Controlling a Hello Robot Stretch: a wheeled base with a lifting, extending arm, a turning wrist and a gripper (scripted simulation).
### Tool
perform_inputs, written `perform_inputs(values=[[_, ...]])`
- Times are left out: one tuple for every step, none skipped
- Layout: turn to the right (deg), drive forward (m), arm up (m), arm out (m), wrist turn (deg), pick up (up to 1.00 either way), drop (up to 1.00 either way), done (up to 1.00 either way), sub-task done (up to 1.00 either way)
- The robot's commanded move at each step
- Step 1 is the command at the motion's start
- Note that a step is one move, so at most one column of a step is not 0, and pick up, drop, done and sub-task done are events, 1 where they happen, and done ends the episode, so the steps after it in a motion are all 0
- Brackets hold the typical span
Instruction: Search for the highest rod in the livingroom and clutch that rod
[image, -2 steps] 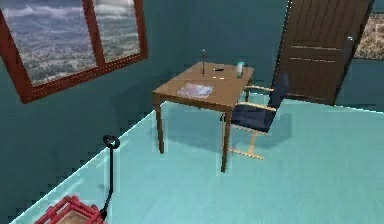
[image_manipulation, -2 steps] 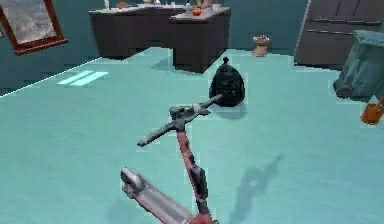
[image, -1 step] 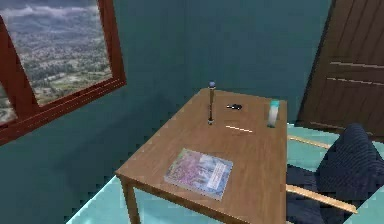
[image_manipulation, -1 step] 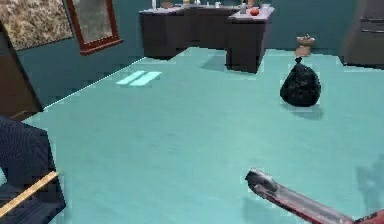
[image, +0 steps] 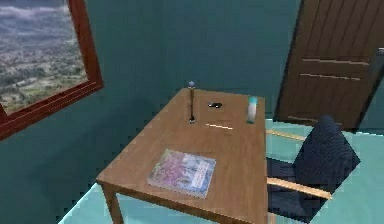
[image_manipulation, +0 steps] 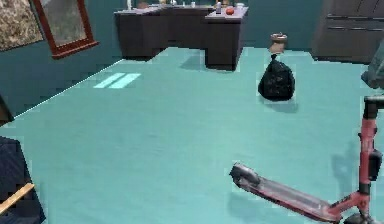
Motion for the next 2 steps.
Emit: perform_inputs(values=[[0.0, 0.05, 0.00, 0.00, 0.0, 0.00, 0.00, 0.00, 0.00], [-45.0, 0.00, 0.00, 0.00, 0.0, 0.00, 0.00, 0.00, 0.00]])
